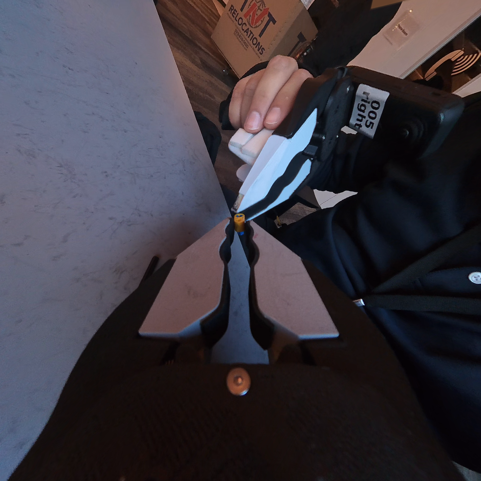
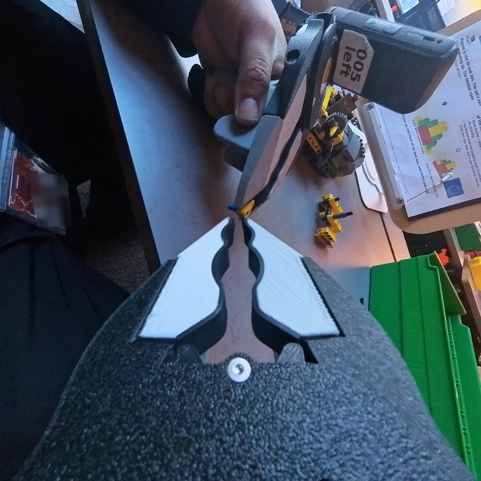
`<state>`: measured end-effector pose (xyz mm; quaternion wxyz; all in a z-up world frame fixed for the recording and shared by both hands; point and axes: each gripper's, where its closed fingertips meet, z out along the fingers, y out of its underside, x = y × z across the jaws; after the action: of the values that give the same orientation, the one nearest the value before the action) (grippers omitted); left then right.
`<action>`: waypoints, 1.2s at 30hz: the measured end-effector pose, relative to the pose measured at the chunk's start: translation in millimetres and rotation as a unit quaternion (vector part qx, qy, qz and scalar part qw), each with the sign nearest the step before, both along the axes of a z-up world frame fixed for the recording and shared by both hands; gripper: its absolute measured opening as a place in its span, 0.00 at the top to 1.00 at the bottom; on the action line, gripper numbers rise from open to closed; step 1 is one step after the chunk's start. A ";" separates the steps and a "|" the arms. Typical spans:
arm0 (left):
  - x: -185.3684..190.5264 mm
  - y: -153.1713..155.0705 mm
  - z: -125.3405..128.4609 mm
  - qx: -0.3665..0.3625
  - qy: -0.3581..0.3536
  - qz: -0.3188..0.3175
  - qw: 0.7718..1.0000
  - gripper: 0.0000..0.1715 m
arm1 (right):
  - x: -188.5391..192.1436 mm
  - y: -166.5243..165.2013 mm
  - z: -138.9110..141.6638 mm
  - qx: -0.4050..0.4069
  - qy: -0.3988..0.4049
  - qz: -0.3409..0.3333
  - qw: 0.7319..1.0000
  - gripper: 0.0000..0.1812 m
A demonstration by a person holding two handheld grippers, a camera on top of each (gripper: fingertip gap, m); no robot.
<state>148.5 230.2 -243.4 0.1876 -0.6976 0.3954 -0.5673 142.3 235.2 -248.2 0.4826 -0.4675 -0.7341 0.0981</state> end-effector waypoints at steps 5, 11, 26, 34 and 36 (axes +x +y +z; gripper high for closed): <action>0.1 -1.5 -1.1 0.001 0.003 -0.004 1.000 0.97 | -0.2 -1.9 -1.2 0.004 -0.004 0.004 1.000 0.97; 0.9 -4.9 -1.7 0.003 0.005 -0.013 1.000 0.97 | -2.7 -5.9 0.1 0.012 -0.007 0.019 1.000 0.98; -3.3 -5.0 12.3 -0.042 -0.058 -0.011 0.997 0.97 | -8.1 -6.7 13.6 0.050 -0.004 0.086 0.995 0.99; -5.0 -3.4 14.7 -0.054 -0.070 -0.012 0.996 0.97 | -10.0 -5.7 16.1 0.052 -0.025 0.131 0.990 0.99; -4.7 -5.1 14.9 -0.050 -0.069 -0.017 0.996 0.97 | -9.6 -7.5 16.2 0.052 -0.036 0.142 0.988 0.99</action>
<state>143.8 225.0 -228.5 0.1693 -0.6586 0.3643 -0.6362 132.7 227.7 -232.0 0.4608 -0.3358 -0.8140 0.1111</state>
